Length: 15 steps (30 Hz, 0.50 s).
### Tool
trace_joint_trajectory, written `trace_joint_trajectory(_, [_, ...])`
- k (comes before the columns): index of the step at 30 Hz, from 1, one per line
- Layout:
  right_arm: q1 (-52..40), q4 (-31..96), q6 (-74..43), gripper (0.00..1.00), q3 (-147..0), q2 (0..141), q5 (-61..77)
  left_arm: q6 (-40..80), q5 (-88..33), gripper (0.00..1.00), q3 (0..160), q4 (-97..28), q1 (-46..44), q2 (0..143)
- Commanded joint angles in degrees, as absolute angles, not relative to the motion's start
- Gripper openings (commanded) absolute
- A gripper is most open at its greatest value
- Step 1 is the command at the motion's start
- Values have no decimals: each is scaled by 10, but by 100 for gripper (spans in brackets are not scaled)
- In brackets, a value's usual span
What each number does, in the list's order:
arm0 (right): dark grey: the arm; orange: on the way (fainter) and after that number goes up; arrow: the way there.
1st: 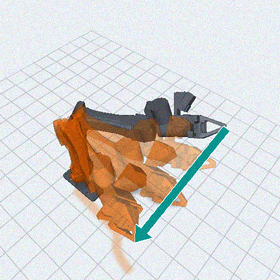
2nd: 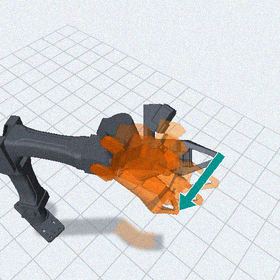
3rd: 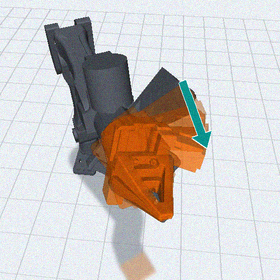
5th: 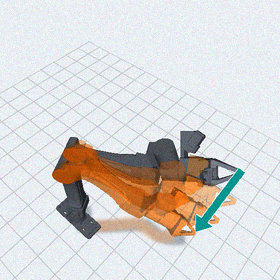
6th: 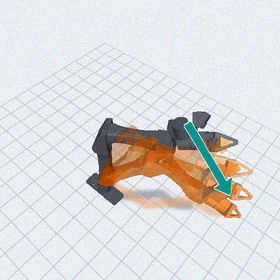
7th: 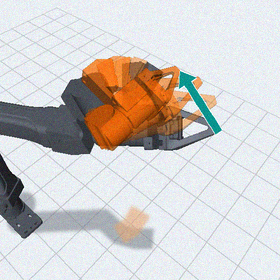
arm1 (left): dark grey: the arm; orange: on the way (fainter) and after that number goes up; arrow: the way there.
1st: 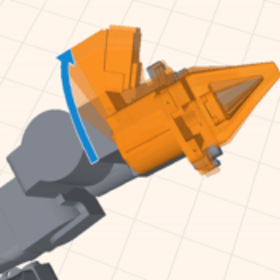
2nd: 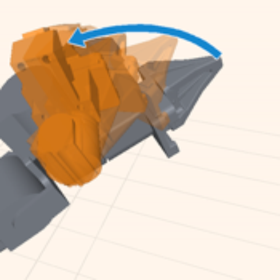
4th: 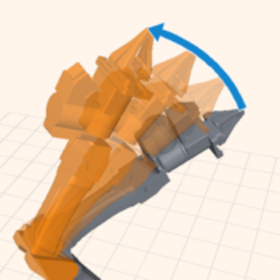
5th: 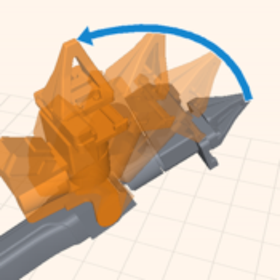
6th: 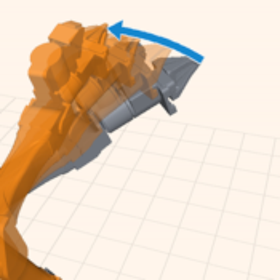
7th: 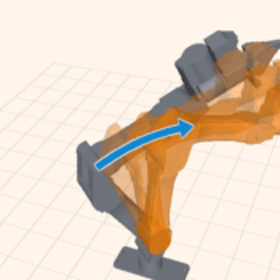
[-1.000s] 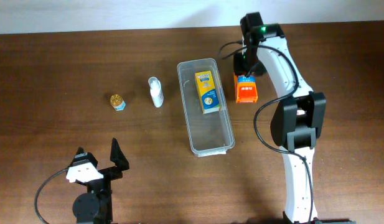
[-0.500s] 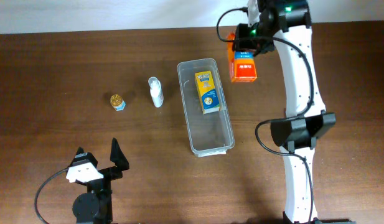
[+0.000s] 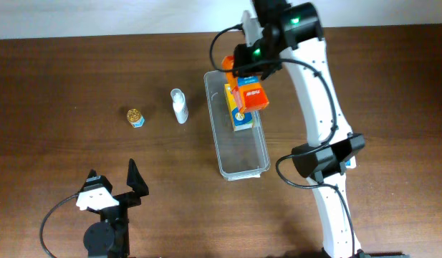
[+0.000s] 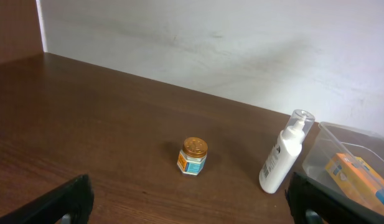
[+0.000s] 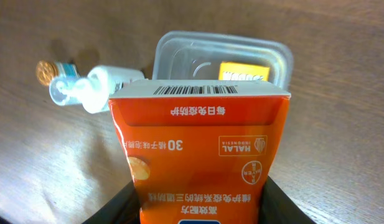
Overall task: Pack container
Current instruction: 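Carry the orange box over the container and lower it inside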
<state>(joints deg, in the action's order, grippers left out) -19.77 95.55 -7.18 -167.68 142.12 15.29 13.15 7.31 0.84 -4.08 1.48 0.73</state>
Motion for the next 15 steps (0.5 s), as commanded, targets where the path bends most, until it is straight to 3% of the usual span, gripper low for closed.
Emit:
trace_joint_trajectory(1, [-211,951,-64,43,-1653,1409,121,137,67,99,5,-41,16,4])
trace_joint_trajectory(15, [-222,877,-80,43,-1533,1409,99,137,67,99,5,-41,16,4])
